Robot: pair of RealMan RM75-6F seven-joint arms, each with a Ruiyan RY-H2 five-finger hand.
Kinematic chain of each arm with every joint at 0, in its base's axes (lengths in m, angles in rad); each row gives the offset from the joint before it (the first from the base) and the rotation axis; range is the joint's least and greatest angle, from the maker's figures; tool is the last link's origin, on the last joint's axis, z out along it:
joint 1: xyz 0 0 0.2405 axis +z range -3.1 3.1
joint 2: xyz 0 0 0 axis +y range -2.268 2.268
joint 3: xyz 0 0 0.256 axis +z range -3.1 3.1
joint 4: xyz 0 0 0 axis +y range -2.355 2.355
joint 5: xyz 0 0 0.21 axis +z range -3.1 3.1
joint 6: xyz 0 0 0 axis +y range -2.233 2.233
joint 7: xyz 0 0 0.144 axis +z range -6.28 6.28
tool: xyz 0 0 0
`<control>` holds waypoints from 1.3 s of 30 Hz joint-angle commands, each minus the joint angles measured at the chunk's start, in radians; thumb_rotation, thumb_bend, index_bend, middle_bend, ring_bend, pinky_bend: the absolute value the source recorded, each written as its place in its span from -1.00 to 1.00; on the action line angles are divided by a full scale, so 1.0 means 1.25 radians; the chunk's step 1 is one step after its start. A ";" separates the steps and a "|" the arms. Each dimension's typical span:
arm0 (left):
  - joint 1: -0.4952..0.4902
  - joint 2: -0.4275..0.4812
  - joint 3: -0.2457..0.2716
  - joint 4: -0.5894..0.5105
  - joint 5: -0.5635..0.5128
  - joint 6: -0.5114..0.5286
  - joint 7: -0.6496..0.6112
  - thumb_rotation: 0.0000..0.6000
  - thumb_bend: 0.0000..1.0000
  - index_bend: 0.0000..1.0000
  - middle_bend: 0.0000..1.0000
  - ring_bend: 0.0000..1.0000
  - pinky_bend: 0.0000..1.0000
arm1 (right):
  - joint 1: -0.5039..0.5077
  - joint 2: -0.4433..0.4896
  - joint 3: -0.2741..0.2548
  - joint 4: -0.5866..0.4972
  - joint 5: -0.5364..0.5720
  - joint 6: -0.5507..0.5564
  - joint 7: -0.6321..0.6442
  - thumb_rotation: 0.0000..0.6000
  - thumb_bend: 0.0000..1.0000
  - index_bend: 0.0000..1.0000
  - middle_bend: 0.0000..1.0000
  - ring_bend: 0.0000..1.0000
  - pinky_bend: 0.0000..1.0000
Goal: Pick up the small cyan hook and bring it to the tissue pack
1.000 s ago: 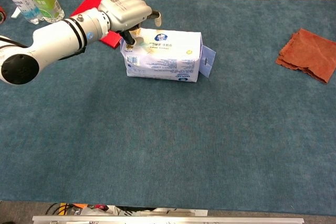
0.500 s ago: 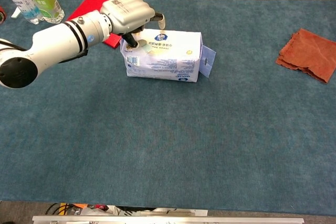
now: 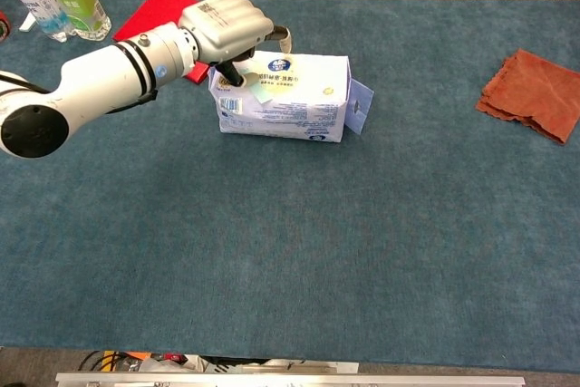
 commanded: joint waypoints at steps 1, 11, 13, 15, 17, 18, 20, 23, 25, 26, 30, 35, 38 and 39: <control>0.007 0.013 -0.004 -0.013 -0.002 0.009 -0.007 1.00 -0.31 -0.49 0.89 0.99 0.94 | 0.000 0.000 0.000 0.001 0.000 0.000 0.001 1.00 -0.13 -0.67 -0.34 -0.48 -0.35; 0.097 0.100 -0.006 -0.121 0.018 0.142 -0.057 1.00 -0.31 -0.55 0.63 0.68 0.85 | 0.004 0.007 0.003 -0.004 0.000 -0.004 -0.004 1.00 -0.13 -0.67 -0.34 -0.48 -0.35; 0.128 0.125 -0.005 -0.152 0.015 0.180 -0.062 1.00 -0.31 -0.58 0.50 0.51 0.79 | 0.006 0.009 0.004 -0.008 0.001 -0.007 -0.008 1.00 -0.13 -0.67 -0.34 -0.48 -0.35; 0.159 0.151 -0.002 -0.184 0.005 0.211 -0.064 1.00 -0.31 -0.61 0.38 0.36 0.70 | 0.008 0.012 0.004 -0.012 0.003 -0.012 -0.013 1.00 -0.13 -0.67 -0.34 -0.48 -0.35; 0.187 0.172 0.002 -0.209 -0.005 0.236 -0.063 1.00 -0.31 -0.62 0.25 0.25 0.57 | 0.008 0.014 0.003 -0.017 0.006 -0.016 -0.018 1.00 -0.13 -0.67 -0.34 -0.48 -0.35; 0.205 0.185 0.007 -0.223 -0.011 0.252 -0.064 1.00 -0.31 -0.62 0.19 0.21 0.52 | 0.007 0.017 0.002 -0.021 0.009 -0.019 -0.022 1.00 -0.13 -0.67 -0.34 -0.48 -0.35; 0.236 0.199 0.011 -0.240 -0.019 0.282 -0.071 1.00 -0.31 -0.63 0.10 0.14 0.39 | 0.007 0.019 0.002 -0.026 0.015 -0.022 -0.028 1.00 -0.13 -0.67 -0.34 -0.48 -0.35; 0.288 0.221 0.024 -0.264 -0.026 0.326 -0.095 1.00 -0.31 -0.63 0.00 0.06 0.24 | 0.008 0.021 0.001 -0.032 0.020 -0.030 -0.038 1.00 -0.13 -0.67 -0.34 -0.48 -0.35; 0.309 0.233 0.031 -0.274 -0.025 0.342 -0.104 1.00 -0.31 -0.63 -0.03 -0.01 0.18 | 0.010 0.021 0.000 -0.034 0.020 -0.033 -0.043 1.00 -0.13 -0.67 -0.34 -0.48 -0.35; 0.325 0.241 0.036 -0.281 -0.024 0.354 -0.111 1.00 -0.31 -0.62 -0.05 -0.06 0.12 | 0.011 0.021 0.000 -0.034 0.020 -0.035 -0.046 1.00 -0.13 -0.67 -0.34 -0.48 -0.35; 0.415 0.272 0.077 -0.295 -0.002 0.439 -0.134 1.00 -0.31 -0.62 -0.15 -0.18 -0.05 | 0.018 0.015 -0.002 -0.029 0.027 -0.051 -0.057 1.00 -0.13 -0.67 -0.34 -0.48 -0.35; 0.506 0.274 0.114 -0.279 0.032 0.533 -0.143 1.00 -0.31 -0.60 -0.21 -0.23 -0.20 | 0.015 0.004 -0.014 -0.012 0.019 -0.055 -0.065 1.00 -0.13 -0.67 -0.34 -0.48 -0.35; 0.556 0.282 0.135 -0.281 0.050 0.576 -0.157 1.00 -0.31 -0.59 -0.21 -0.23 -0.24 | 0.011 0.001 -0.022 -0.007 0.008 -0.050 -0.056 1.00 -0.13 -0.67 -0.34 -0.48 -0.35; 0.572 0.285 0.140 -0.281 0.056 0.592 -0.159 1.00 -0.31 -0.58 -0.21 -0.23 -0.25 | 0.009 0.000 -0.024 -0.005 0.004 -0.048 -0.051 1.00 -0.13 -0.67 -0.34 -0.48 -0.35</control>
